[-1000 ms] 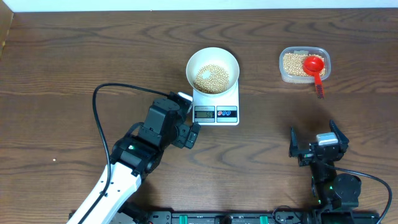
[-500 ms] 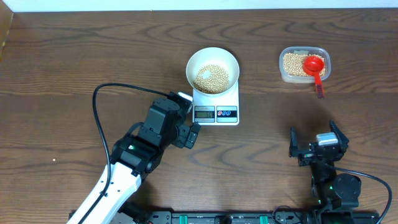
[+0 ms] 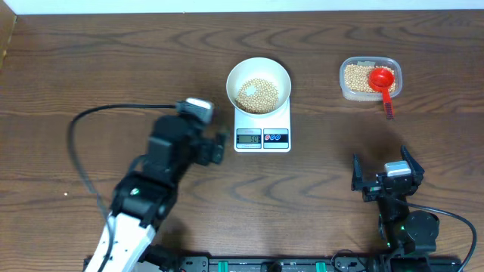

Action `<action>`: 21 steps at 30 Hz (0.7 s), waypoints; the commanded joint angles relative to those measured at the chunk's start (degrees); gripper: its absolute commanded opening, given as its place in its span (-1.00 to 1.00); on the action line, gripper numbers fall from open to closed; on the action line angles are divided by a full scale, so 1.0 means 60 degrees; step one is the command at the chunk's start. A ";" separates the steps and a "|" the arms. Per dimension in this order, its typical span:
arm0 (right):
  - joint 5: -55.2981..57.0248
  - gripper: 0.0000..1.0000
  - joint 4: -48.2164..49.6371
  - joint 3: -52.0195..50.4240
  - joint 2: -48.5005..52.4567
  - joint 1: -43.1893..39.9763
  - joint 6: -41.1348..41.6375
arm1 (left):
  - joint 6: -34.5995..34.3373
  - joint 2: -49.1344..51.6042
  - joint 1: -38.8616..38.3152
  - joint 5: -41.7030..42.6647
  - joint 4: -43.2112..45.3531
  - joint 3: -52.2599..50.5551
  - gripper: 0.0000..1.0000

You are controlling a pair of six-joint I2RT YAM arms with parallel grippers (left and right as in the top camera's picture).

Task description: Scoop item into bowl and weigh 50g on scale

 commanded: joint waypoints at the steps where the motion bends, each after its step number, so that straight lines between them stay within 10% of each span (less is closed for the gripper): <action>1: -0.0055 0.99 -0.0033 -0.0015 -0.0073 0.0058 0.0004 | -0.0678 -0.0827 0.0991 -0.0015 0.0317 -0.0433 0.94; 21: -0.0055 0.99 -0.0033 -0.0015 -0.0073 0.0058 0.0004 | 0.0226 -0.6805 0.4065 0.0444 0.4105 -0.5380 0.94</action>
